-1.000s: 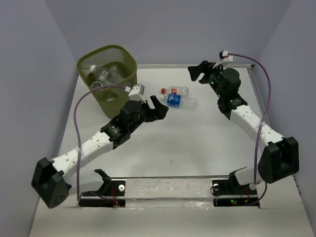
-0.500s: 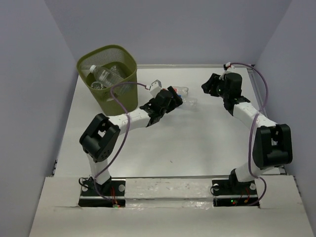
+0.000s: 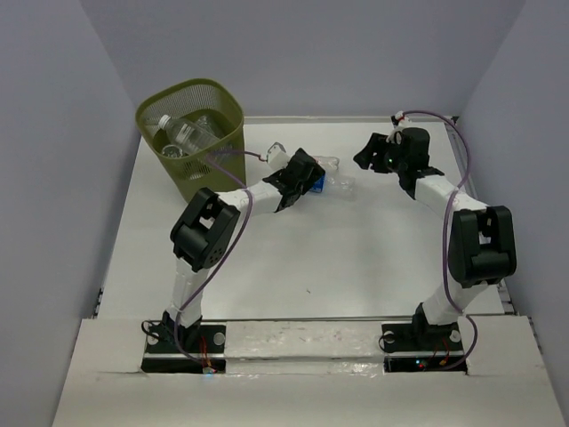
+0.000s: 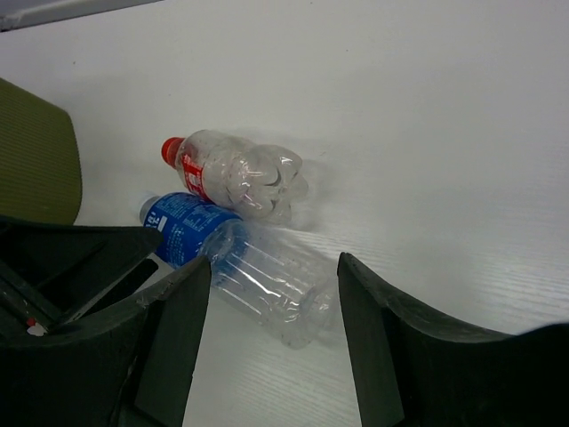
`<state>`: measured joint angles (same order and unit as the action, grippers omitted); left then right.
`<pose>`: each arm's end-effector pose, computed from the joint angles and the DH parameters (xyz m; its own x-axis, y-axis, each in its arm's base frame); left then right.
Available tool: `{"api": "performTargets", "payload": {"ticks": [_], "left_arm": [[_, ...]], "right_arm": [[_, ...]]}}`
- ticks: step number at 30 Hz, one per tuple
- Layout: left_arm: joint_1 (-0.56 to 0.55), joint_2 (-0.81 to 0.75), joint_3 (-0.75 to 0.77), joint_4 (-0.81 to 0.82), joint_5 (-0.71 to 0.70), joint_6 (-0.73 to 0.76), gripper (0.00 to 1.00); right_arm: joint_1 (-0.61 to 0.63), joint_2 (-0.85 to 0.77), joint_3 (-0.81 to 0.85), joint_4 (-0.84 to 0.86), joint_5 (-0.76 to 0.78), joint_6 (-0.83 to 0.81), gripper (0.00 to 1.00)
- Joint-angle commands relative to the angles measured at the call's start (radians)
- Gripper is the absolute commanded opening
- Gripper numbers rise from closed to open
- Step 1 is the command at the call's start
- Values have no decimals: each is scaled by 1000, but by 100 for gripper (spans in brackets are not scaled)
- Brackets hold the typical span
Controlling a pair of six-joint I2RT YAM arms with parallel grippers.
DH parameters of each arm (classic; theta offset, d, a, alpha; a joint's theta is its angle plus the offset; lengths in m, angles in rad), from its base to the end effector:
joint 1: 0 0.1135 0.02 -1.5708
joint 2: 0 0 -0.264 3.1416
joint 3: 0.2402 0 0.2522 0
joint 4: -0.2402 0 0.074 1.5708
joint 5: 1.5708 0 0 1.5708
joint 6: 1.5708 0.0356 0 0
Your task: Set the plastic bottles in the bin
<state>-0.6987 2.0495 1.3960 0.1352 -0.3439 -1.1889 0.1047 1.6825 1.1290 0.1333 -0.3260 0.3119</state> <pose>0.3645 -0.2905 0.1933 -0.4952 -0.7250 -0.4787 -0.2099 0.6346 -0.7438 0.3844 0.0519 0.2542 -0.5057 0.2392 -0.8289 -0.2465 0.8807 0.4045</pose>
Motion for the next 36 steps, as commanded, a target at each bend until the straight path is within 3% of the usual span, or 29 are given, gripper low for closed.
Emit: {"api": "performTargets", "payload": {"ticks": [1, 14, 21, 23, 28, 32, 36], "left_arm": [[22, 37, 86, -9, -29, -31, 99], [33, 147, 135, -19, 9, -35, 99], [22, 146, 95, -3, 16, -25, 79], [15, 126, 52, 7, 3, -15, 73], [-10, 13, -93, 46, -21, 35, 62], [-18, -75, -192, 84, -7, 77, 52], [-30, -184, -276, 112, 29, 136, 50]], "right_arm": [[-5, 23, 45, 14, -61, -17, 65], [-5, 0, 23, 46, -82, 4, 65], [-5, -59, 3, 45, -38, -4, 66], [-5, -57, 21, 35, -39, -16, 72], [-5, 29, 190, -119, -142, -196, 87], [29, 144, 331, -323, -144, -440, 90], [92, 238, 469, -454, -53, -657, 94]]}}
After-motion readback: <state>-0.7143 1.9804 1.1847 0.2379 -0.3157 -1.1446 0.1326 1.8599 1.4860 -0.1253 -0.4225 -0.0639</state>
